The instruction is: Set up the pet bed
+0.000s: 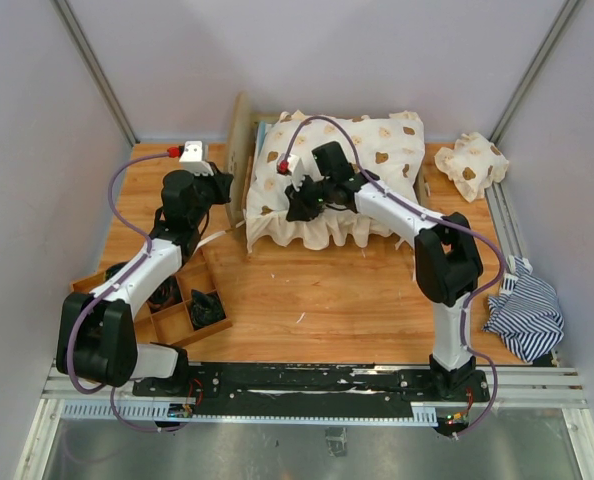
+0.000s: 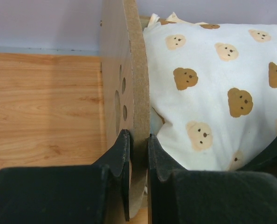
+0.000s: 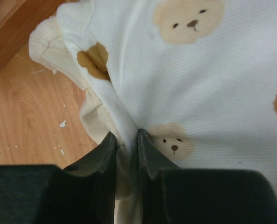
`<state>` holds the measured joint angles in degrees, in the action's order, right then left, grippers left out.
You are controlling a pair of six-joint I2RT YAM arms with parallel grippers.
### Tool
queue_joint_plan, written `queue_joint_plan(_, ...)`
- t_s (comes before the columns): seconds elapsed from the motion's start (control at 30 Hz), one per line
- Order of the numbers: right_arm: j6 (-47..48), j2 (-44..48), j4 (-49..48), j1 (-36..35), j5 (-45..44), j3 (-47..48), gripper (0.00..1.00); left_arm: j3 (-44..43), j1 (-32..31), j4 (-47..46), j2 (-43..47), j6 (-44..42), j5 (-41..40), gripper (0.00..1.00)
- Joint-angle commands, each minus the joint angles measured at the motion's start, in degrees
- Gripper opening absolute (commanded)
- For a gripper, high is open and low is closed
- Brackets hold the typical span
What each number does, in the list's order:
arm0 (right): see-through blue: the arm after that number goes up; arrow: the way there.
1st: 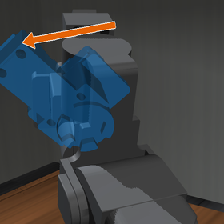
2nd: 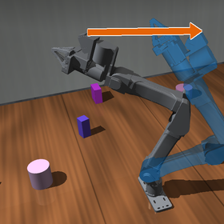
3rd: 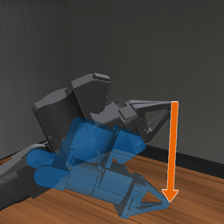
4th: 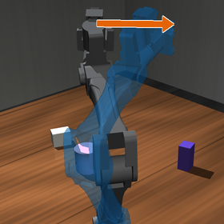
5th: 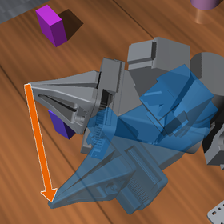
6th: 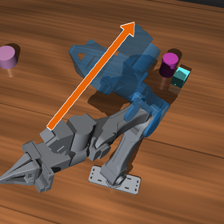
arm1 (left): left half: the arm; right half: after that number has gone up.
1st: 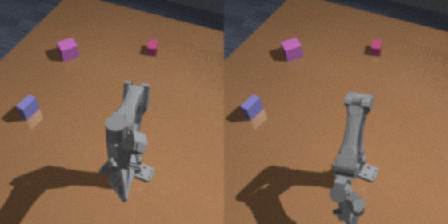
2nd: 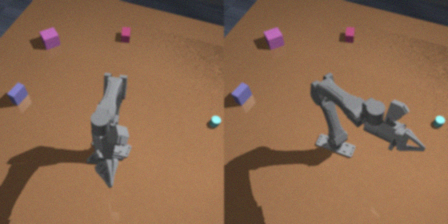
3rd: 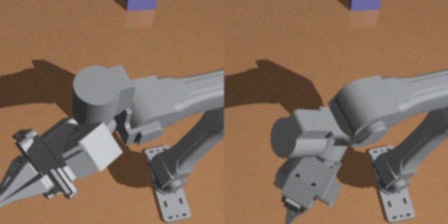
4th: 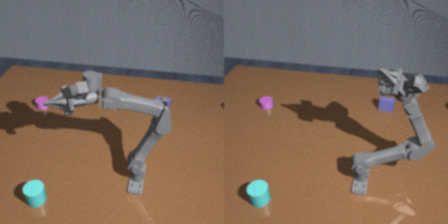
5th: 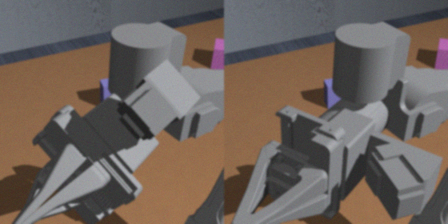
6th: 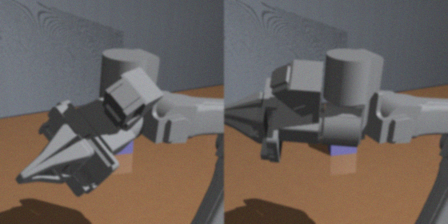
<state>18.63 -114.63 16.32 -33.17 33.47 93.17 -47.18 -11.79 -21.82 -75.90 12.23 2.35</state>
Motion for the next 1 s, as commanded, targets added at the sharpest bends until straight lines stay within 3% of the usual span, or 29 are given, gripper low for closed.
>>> queue_joint_plan(0.0, -8.62, -5.51, 2.28, 6.4, -11.58, 3.63, 0.0, 0.9, -0.04, 1.78, 3.23, 0.96, 6.7, 0.0)
queue_joint_plan(0.33, -14.19, -3.88, 3.84, 6.66, -12.8, 4.6, 0.01, 0.57, -0.07, 3.31, 5.13, 0.2, 4.45, 0.0)
queue_joint_plan(0.47, -14.19, 3.04, 4.93, 5.87, -10.12, 2.26, 0.25, -2.94, 0.06, 6.83, 4.09, -1.9, 1.94, 0.0)
queue_joint_plan(0.57, -14.83, 8.82, 8.69, 5.83, -10.39, 1.32, 0.41, -5.09, 1.44, 8.01, 3.03, -2.5, 4.59, 0.0)
queue_joint_plan(0.83, -18.21, 26.28, 11.83, 6.76, -24.34, -8.03, 0.62, -13.69, 6.74, 13.36, -3.34, -6.11, 15.07, 0.0)
queue_joint_plan(0.97, -19.19, 32.09, 11.87, 9.09, -34.49, -12.59, 0.64, -16.36, 8.3, 14.93, -5.88, -9.8, 18.0, 0.0)
